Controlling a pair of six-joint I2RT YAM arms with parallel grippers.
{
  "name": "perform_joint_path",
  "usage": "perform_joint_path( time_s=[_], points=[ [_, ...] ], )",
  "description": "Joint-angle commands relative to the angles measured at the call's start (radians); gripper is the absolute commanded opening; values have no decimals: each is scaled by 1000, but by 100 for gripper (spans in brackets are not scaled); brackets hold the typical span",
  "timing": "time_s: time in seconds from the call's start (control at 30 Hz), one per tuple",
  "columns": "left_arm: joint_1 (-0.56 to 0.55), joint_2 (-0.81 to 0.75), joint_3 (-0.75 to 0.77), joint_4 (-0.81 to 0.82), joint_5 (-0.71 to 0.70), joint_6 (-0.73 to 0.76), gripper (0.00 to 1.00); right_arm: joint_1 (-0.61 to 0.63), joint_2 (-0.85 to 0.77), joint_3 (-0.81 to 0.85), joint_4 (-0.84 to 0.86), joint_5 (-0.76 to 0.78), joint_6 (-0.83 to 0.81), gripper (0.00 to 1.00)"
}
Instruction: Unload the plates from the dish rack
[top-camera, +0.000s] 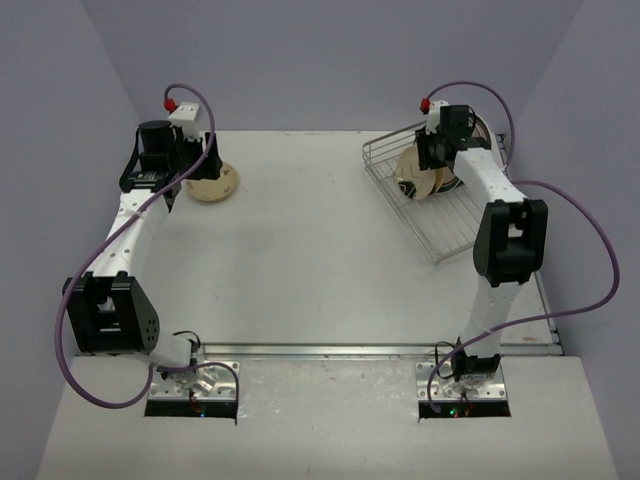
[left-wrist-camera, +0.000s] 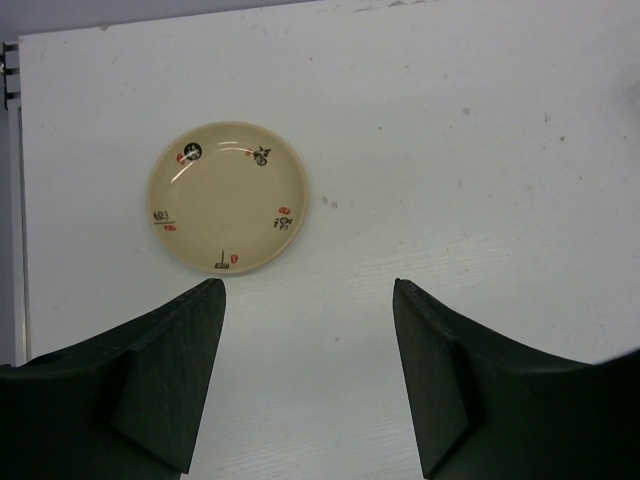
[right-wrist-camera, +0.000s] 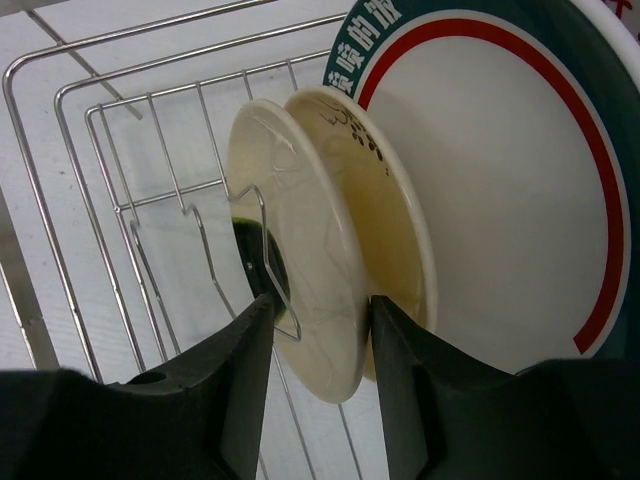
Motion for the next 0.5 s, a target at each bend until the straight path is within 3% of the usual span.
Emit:
perform_joint_path(
  time_s=[0.0, 0.33, 0.47],
  points=[
    [-5, -40, 0, 18, 19, -4, 66, 2, 19, 35, 64, 17, -46, 40],
    [-5, -54, 4, 16, 22, 4, 66, 3, -24, 44, 72, 19, -72, 1],
    [-5, -54, 23, -5, 58, 14, 70, 3, -78, 72, 60, 11, -74, 0]
  ],
)
